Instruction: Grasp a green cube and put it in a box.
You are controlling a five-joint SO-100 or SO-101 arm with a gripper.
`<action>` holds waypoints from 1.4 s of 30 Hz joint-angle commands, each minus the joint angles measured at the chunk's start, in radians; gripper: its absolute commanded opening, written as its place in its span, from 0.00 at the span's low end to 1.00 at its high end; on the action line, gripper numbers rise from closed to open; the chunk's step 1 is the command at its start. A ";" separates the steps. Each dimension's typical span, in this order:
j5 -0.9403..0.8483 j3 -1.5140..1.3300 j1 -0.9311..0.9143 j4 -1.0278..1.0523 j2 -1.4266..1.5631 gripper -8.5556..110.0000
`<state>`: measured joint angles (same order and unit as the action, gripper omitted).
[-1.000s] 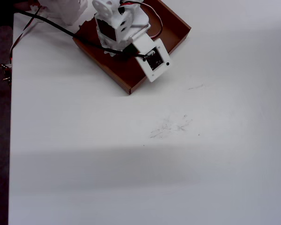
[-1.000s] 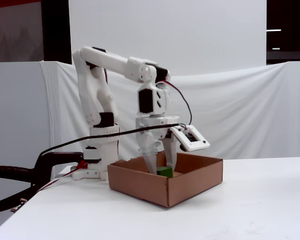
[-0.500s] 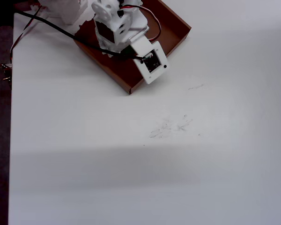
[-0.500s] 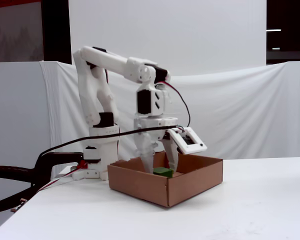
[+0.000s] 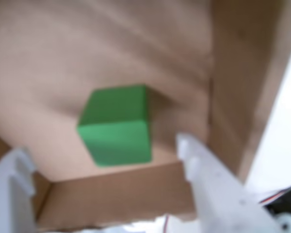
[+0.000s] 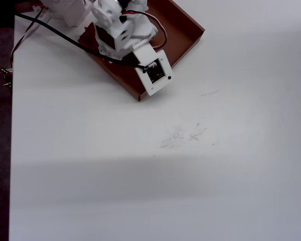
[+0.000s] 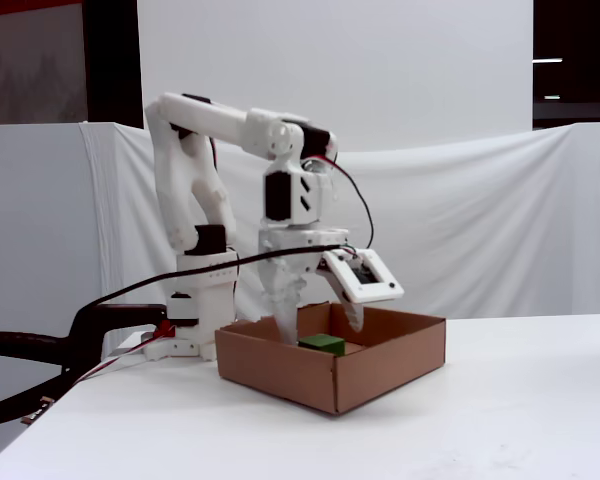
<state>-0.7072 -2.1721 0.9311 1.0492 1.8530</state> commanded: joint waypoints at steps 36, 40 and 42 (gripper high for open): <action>-0.512 -0.451 -0.867 -0.038 0.907 0.21; -0.548 -0.557 -0.881 0.054 1.026 0.19; -0.548 -0.611 -0.881 0.080 1.088 0.19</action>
<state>-1.2303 -2.7642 0.0583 1.0953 2.8731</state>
